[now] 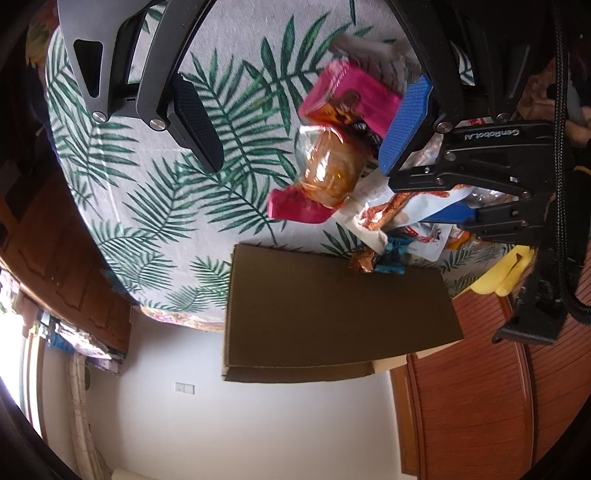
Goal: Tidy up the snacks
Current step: 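Grasp the white chicken-feet bag with the left tool while the right tool reaches the pink pack, then grasp the pink-wrapped cake pack with the right tool while the left tool lifts its bag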
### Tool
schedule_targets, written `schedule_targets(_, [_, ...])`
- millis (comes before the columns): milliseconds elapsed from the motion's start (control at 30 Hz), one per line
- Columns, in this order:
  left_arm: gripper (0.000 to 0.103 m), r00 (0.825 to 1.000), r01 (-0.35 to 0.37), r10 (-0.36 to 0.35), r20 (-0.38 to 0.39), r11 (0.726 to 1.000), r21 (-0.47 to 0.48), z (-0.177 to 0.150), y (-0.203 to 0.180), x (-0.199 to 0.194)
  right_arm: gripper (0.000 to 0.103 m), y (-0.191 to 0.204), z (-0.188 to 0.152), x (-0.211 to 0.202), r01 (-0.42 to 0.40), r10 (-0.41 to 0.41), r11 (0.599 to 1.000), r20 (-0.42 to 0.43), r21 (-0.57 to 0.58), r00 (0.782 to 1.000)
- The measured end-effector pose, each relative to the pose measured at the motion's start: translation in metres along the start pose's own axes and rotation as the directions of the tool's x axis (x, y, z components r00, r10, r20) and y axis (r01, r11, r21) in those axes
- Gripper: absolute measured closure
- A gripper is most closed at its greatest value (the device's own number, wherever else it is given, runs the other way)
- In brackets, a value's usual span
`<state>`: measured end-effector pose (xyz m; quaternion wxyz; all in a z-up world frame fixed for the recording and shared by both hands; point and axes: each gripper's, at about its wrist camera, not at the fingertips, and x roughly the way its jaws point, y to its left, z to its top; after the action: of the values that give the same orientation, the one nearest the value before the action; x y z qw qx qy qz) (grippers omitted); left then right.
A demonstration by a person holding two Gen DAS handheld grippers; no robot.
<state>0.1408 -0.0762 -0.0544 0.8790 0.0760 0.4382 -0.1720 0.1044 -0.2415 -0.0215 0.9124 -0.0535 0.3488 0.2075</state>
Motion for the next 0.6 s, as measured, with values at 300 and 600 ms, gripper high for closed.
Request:
schedule_targets(300, [0.062,0.996,0.029,-0.026,0.085,0.999,-0.026,-0.003,0.008,-0.020,0.019,0.001,0.009,0.028,-0.038,0.038,0.999,-0.068,0.005,0.997])
schedule_targets(600, [0.062,0.988,0.027,-0.015,0.152,0.997,-0.074,-0.001,0.017,-0.034,0.036,0.001,0.013,0.044,-0.074,0.077,0.997,-0.128,0.029,0.989])
